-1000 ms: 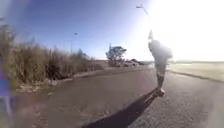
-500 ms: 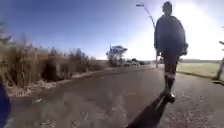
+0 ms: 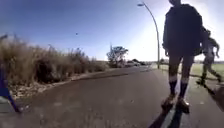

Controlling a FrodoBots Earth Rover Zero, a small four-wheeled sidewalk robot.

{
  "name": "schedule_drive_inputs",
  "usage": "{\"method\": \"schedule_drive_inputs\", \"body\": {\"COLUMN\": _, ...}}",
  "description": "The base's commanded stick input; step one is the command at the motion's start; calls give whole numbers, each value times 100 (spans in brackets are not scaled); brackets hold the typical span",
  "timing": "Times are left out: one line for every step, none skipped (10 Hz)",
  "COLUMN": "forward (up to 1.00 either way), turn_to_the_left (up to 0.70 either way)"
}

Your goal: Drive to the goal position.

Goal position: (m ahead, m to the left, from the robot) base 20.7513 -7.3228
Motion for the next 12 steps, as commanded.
{"method": "schedule_drive_inputs", "body": {"forward": 70, "turn_to_the_left": 0}}
{"method": "schedule_drive_inputs", "body": {"forward": 70, "turn_to_the_left": 0}}
{"method": "schedule_drive_inputs", "body": {"forward": 70, "turn_to_the_left": 0}}
{"method": "schedule_drive_inputs", "body": {"forward": 70, "turn_to_the_left": 0}}
{"method": "schedule_drive_inputs", "body": {"forward": 70, "turn_to_the_left": 0}}
{"method": "schedule_drive_inputs", "body": {"forward": 70, "turn_to_the_left": 0}}
{"method": "schedule_drive_inputs", "body": {"forward": 70, "turn_to_the_left": 0}}
{"method": "schedule_drive_inputs", "body": {"forward": 70, "turn_to_the_left": 0}}
{"method": "schedule_drive_inputs", "body": {"forward": 70, "turn_to_the_left": 0}}
{"method": "schedule_drive_inputs", "body": {"forward": 70, "turn_to_the_left": 0}}
{"method": "schedule_drive_inputs", "body": {"forward": 70, "turn_to_the_left": 0}}
{"method": "schedule_drive_inputs", "body": {"forward": 70, "turn_to_the_left": 0}}
